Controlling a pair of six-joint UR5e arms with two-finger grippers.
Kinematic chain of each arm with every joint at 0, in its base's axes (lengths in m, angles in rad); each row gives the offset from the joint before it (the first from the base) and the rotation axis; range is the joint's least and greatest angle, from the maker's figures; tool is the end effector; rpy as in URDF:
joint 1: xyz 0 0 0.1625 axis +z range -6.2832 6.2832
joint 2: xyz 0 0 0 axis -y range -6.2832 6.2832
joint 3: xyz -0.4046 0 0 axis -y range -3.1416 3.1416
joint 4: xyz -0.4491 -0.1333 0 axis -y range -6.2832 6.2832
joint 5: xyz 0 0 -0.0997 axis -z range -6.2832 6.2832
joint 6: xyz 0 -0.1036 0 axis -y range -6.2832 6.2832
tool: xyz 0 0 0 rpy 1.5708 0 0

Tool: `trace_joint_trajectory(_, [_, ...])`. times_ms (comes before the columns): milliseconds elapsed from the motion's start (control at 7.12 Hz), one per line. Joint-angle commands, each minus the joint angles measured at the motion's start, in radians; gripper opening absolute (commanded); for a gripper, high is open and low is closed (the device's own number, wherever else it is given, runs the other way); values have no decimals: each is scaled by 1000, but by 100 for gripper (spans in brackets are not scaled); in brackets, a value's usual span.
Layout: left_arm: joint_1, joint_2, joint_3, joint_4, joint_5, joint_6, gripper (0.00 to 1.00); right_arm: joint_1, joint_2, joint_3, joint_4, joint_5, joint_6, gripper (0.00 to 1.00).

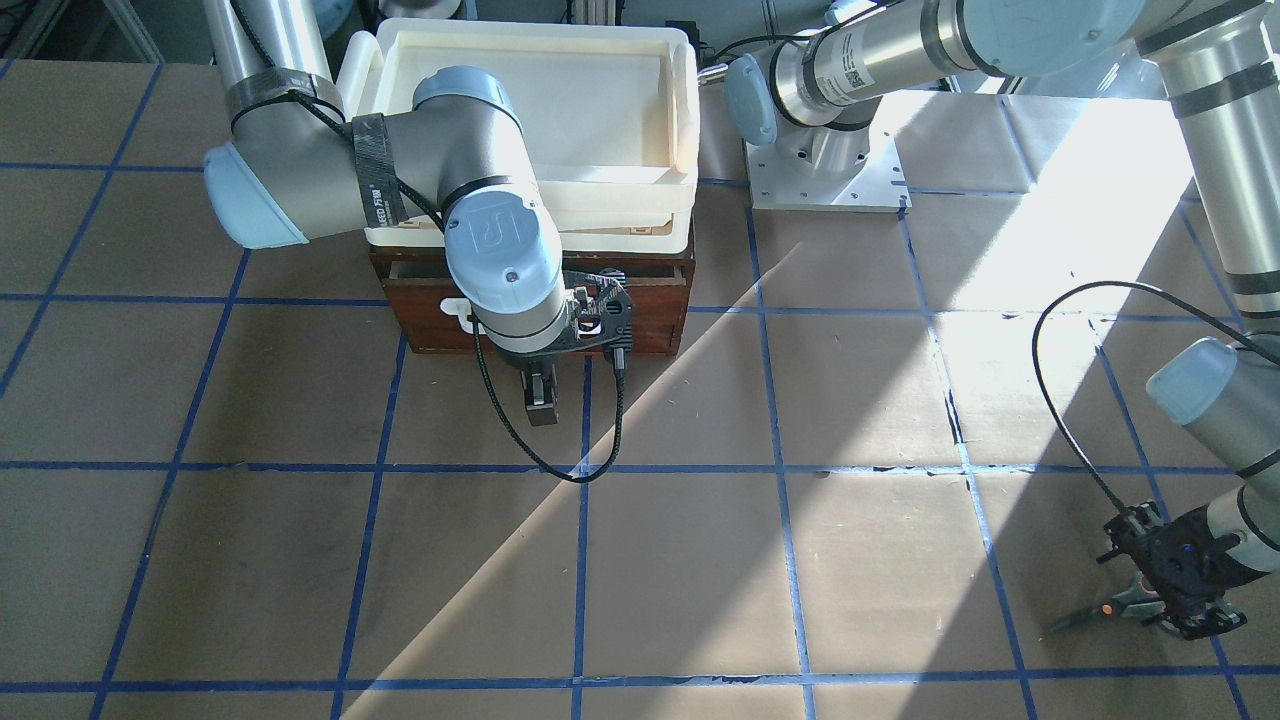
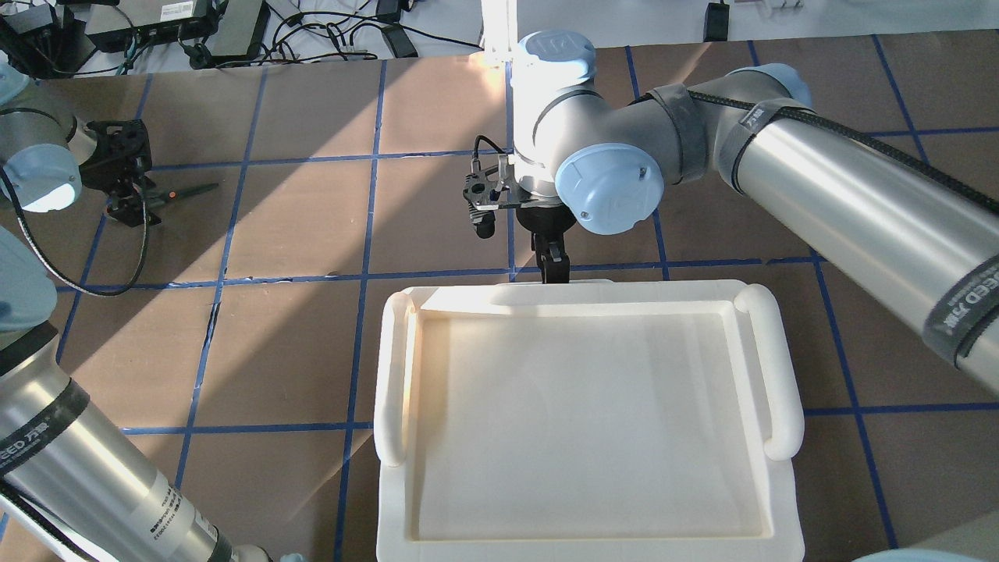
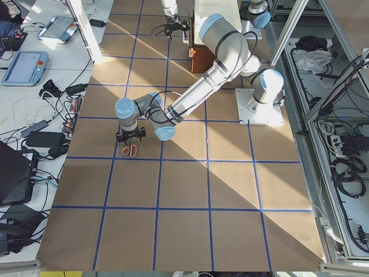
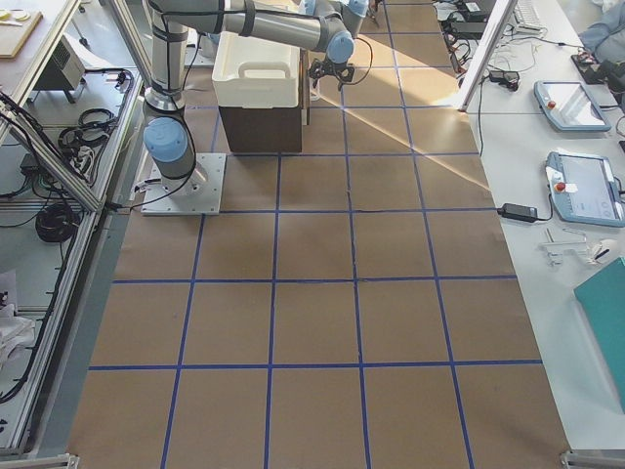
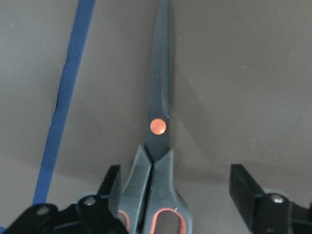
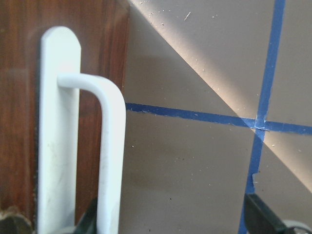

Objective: Place scissors in drawer with both arms

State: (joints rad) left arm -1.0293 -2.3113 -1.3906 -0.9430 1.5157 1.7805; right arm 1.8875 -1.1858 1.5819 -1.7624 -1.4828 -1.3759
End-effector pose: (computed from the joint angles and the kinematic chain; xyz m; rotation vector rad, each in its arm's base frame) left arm 0.2725 -0.7228 0.1260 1.8019 2.5217 -0.1200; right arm 0.3356 -0.5666 0.2429 -2.2049 1.9693 0.1960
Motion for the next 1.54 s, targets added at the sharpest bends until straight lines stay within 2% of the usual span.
trace_joint_trajectory(0, [0,-13,7,24,0,2,81,-5,18,-29,-6,-1,-5,100])
trace_joint_trajectory(281, [0,-23,7,29,-2,0,79,-8,46,-30,-60,-32,-12,100])
trace_joint_trajectory(421, [-3,-23,7,29,-8,2,58,-10,48,-31,-77,-33,-12,100])
trace_joint_trajectory(561, [-3,-22,7,33,-8,5,8,-13,49,-40,-80,-33,-12,100])
trace_joint_trajectory(702, [-3,-14,7,33,-8,2,0,-14,55,-66,-78,-33,-14,100])
trace_joint_trajectory(1123, [-3,6,7,32,-67,5,0,-30,89,-115,-75,-30,-15,100])
trace_joint_trajectory(1404, [-3,30,7,24,-69,7,0,-54,91,-134,-77,-21,-34,100])
